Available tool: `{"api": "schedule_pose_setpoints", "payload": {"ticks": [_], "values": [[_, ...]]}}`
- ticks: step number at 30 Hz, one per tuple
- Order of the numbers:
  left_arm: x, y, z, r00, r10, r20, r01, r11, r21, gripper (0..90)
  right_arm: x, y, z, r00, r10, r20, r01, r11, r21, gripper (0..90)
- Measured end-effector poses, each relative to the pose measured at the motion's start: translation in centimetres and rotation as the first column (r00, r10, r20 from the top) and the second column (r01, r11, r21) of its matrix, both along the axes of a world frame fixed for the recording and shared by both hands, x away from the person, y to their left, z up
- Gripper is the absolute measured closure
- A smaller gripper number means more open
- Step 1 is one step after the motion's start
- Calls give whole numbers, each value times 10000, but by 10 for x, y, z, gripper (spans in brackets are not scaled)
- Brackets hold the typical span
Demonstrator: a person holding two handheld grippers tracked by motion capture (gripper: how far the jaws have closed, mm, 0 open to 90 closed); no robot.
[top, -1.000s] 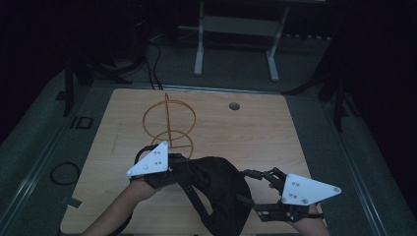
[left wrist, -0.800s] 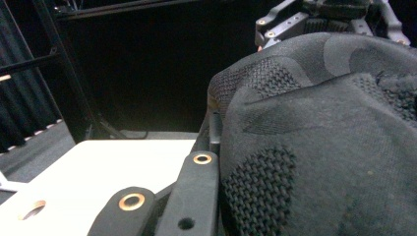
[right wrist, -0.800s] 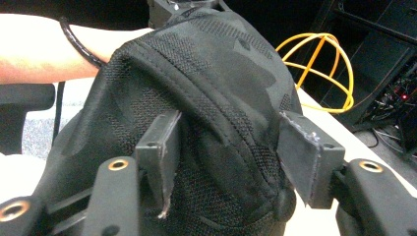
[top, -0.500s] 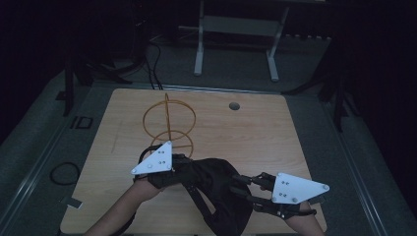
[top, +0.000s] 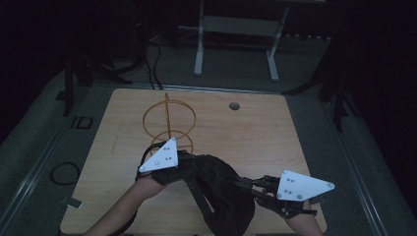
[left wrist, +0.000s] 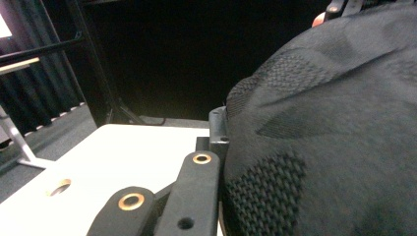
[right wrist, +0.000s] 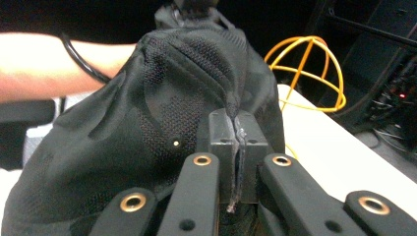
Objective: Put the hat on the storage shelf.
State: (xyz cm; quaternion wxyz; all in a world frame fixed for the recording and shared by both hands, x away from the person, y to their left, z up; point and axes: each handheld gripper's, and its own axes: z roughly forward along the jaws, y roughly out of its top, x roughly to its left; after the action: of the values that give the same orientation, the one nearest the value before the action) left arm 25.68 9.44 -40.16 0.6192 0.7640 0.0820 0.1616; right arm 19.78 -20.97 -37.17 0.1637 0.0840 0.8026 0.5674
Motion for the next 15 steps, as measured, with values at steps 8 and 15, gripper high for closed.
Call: {"api": "schedule_pose_setpoints", "payload": {"ticks": [8,15], "values": [[-1,-7,5,9975,642,284,-648,9977,211,824,-1,-7,8,9999,-141,-68,145,9981,594,886],[-2,4,5,9927,1200,-150,-1200,9928,21,593,-1,-20,15,9991,-419,72,410,9942,992,886]]}}
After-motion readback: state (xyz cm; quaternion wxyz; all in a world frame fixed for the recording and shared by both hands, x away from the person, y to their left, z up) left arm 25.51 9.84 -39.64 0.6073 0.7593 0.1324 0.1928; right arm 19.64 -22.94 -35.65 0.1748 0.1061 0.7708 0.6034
